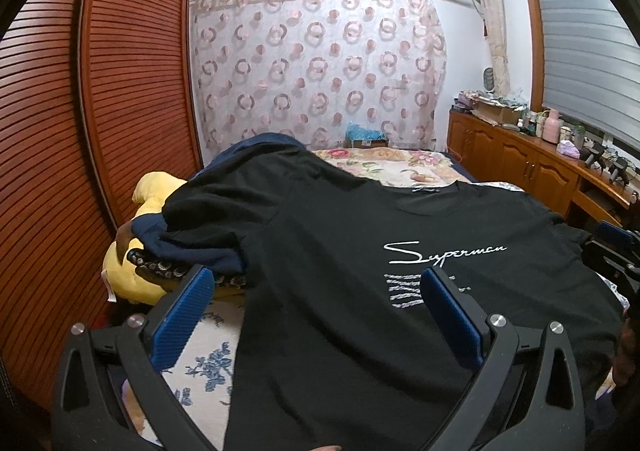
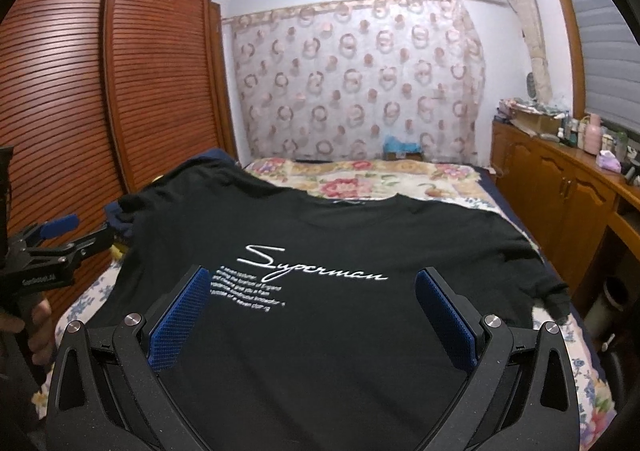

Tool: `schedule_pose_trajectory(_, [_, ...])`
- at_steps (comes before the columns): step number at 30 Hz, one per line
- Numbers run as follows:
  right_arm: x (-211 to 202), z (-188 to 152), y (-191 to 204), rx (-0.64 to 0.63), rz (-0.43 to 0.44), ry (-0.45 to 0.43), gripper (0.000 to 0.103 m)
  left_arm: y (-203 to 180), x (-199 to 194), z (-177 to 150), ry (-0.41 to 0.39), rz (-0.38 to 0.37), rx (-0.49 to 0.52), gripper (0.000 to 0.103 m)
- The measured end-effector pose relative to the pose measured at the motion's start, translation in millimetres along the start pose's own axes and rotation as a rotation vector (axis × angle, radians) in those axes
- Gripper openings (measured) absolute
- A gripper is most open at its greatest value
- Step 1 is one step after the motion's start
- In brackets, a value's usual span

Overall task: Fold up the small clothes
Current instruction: 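Grasp the navy blue garment with the left tool and lift it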

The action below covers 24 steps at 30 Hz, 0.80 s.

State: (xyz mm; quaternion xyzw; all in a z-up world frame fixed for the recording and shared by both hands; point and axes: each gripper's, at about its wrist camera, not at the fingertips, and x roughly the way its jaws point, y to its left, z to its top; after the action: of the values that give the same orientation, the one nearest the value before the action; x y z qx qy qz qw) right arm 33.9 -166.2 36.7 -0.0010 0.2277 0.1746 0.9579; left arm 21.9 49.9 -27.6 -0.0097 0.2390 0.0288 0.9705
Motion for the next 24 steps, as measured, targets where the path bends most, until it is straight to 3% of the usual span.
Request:
schedule_pose_trajectory(6, [22,2,13,-0.045,0.048,0.031,0.103,18,13,1,0.028,-0.008,0.003,0.103])
schedule_pose_trajectory(12, [52,10,24,-0.1,0.095,0.059,0.103,44,31,6,0.05,0.032,0.016,0.103])
schedule_pose_trajectory(21, [96,23,28,-0.118,0.147,0.117,0.103,85,59,27,0.09,0.099,-0.013,0.103])
schedule_pose_trajectory(24, [110,31,29,-0.122,0.169,0.133,0.103,99,71,38,0.118,0.081,-0.037,0.103])
